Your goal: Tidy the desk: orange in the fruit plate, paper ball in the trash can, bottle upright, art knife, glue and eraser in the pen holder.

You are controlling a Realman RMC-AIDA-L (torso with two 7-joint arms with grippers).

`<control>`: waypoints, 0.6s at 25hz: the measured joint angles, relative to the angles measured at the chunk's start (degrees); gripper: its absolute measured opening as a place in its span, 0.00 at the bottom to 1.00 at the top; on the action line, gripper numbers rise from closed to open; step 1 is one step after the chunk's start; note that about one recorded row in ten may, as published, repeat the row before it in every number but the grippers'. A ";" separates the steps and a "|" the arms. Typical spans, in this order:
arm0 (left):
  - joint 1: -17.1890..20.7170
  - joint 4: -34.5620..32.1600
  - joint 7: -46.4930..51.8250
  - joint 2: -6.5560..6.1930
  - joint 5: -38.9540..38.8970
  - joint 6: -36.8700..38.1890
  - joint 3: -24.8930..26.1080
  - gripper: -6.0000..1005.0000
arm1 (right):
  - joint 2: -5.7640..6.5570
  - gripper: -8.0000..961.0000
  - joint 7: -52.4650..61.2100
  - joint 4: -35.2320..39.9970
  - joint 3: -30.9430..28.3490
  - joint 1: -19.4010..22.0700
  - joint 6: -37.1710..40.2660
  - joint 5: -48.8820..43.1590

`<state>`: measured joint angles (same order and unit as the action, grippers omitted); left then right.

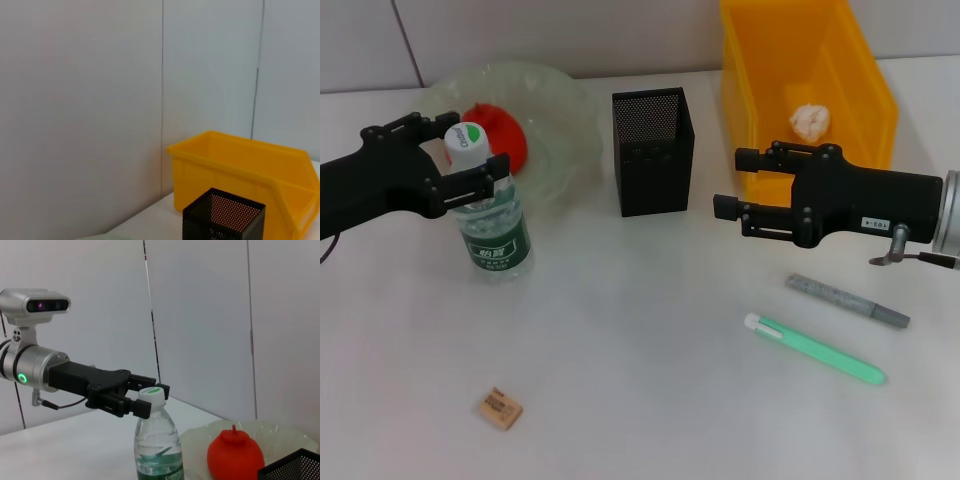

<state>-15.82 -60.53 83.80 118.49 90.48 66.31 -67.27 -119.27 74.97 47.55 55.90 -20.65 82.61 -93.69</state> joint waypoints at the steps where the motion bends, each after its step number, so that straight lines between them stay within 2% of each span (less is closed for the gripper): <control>1: 0.07 0.00 -0.07 0.01 -0.25 0.06 0.08 0.73 | 0.00 0.72 0.00 0.00 0.00 0.00 0.00 0.00; 3: 0.20 0.00 -0.29 0.00 -0.80 0.22 0.11 0.81 | 0.00 0.72 0.00 0.00 0.00 0.00 0.00 0.00; 11: 0.14 -0.41 -0.55 -0.03 -1.72 0.64 1.77 0.81 | 0.00 0.72 0.01 -0.01 0.10 0.04 0.00 0.00; 15: 0.08 -0.93 -1.37 -0.18 -5.95 1.95 4.28 0.81 | 0.02 0.72 0.01 -0.01 0.00 0.26 0.01 0.00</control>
<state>-15.74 -61.46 82.43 118.32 84.53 68.26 -62.98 -119.25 74.98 47.54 55.89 -20.39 82.62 -93.69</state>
